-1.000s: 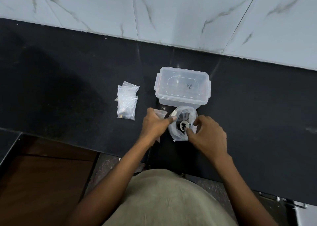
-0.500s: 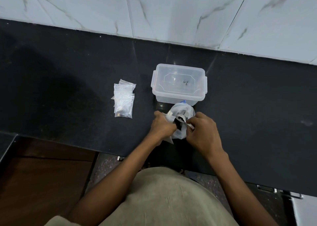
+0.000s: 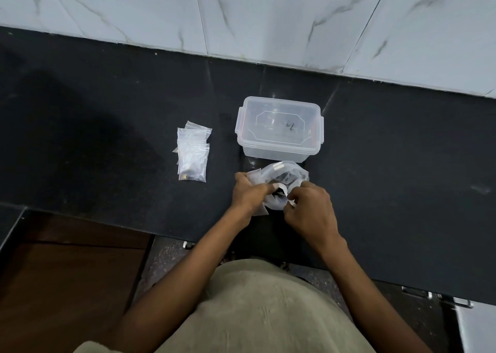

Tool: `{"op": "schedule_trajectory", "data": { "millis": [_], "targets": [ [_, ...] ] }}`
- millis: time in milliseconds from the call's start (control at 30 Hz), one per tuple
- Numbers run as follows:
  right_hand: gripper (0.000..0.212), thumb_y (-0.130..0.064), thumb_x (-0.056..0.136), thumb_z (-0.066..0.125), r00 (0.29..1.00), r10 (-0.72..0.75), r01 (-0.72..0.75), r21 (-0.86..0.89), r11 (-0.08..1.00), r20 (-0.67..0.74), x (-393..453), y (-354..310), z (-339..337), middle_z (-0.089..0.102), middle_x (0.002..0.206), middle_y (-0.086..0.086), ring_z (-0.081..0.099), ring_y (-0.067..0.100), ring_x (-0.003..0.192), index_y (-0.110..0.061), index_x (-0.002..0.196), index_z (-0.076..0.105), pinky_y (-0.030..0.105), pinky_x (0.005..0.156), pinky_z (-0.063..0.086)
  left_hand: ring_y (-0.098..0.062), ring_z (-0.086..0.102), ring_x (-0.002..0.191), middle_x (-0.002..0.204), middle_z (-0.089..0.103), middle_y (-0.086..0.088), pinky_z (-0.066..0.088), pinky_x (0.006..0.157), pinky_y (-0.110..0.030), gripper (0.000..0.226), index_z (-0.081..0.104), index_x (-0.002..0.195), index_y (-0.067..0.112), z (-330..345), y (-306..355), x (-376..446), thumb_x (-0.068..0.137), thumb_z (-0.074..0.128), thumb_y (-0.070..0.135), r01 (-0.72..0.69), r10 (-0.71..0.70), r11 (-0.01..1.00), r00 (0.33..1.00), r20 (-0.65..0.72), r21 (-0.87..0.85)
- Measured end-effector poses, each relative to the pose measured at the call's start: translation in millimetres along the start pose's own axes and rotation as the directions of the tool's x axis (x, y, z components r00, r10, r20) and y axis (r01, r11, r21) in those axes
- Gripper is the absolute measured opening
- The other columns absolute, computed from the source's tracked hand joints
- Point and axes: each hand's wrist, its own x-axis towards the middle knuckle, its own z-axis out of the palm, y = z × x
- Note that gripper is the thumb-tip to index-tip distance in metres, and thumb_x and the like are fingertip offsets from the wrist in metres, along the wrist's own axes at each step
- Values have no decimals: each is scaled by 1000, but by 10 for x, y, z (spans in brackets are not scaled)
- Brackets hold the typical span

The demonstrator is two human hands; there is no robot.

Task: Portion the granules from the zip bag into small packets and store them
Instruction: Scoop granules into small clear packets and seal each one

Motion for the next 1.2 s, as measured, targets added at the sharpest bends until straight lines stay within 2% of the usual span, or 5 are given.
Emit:
{"op": "schedule_trajectory", "data": {
  "millis": [133, 300, 433, 867, 1200],
  "targets": [
    [3, 0, 67, 71, 998, -14, 19, 77, 997, -65, -29, 20, 4, 58, 66, 5, 51, 22, 53, -2, 67, 72, 34, 49, 47, -23, 58, 103, 122, 59, -8, 49, 81, -33, 56, 47, 131, 8, 4, 12, 1, 82, 72, 22, 56, -53, 972, 998, -17, 227],
    [12, 1, 68, 72, 987, -106, 117, 83, 990, -120, -50, 10, 24, 52, 64, 2, 45, 20, 49, -3, 61, 63, 34, 43, 43, -15, 59, 89, 109, 61, -4, 47, 65, -28, 41, 47, 123, 10, -32, 88, 25, 87, 66, 15, 28, -27, 987, 1000, -6, 160],
    [17, 5, 70, 73, 977, -167, 175, 51, 983, -131, -67, -21, 17, 52, 65, 5, 44, 21, 48, -3, 61, 61, 31, 42, 39, -19, 65, 98, 110, 66, -4, 57, 86, -37, 39, 53, 119, 14, -16, 132, 1, 83, 65, 15, -4, -3, 986, 999, 39, 167],
    [8, -5, 67, 75, 983, 170, -183, 238, 954, 75, 64, 68, -71, 70, 67, -2, 65, 12, 62, -10, 73, 78, 29, 62, 58, -16, 64, 76, 79, 67, -3, 55, 69, -32, 32, 68, 84, 15, -57, 103, -101, 74, 58, -14, -82, 90, 990, 994, 62, -118],
    [7, -4, 68, 72, 976, 205, -216, 164, 963, 78, 32, -51, -74, 68, 67, 6, 64, 20, 61, -4, 74, 76, 39, 59, 61, -16, 69, 71, 75, 74, -4, 56, 65, -30, 11, 72, 76, 17, -49, 126, -156, 80, 68, 8, -93, 87, 988, 995, -48, -122]
  ]
}}
